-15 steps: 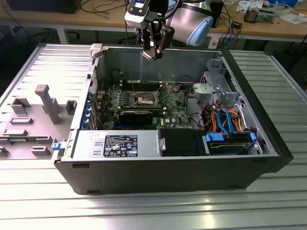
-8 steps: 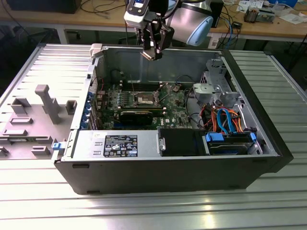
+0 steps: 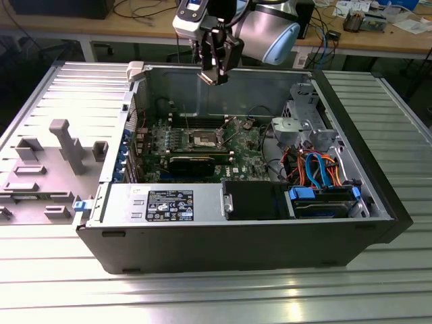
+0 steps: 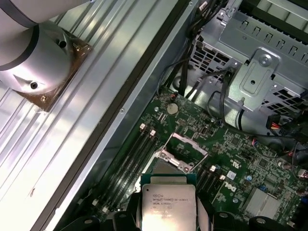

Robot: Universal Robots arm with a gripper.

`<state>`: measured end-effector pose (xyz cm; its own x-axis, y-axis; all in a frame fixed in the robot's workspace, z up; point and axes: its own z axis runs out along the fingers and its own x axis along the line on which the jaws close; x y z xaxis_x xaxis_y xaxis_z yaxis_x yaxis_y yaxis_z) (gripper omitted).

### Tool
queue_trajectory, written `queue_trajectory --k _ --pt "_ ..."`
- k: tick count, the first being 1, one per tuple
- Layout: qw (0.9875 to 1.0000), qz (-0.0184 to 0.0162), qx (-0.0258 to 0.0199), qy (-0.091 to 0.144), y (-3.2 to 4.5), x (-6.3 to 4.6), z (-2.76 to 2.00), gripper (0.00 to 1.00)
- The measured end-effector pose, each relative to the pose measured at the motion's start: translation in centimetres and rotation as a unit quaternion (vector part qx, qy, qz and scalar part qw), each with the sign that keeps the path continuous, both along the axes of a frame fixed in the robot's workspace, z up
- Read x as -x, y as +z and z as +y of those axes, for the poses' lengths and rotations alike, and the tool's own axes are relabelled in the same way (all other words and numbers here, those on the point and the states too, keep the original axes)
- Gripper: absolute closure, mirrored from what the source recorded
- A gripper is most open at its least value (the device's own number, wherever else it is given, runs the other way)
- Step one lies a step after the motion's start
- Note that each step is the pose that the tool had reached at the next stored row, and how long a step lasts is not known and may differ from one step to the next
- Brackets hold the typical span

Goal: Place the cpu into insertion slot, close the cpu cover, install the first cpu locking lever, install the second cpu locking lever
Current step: 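Place the cpu into insertion slot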

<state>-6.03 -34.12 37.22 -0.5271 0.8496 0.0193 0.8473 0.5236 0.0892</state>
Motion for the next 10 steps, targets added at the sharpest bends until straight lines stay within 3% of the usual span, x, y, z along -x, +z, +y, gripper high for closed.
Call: queue_trajectory --k 10 --pt "0.9998 0.0 0.0 -0.018 0.0 0.04 0.0 0.45"
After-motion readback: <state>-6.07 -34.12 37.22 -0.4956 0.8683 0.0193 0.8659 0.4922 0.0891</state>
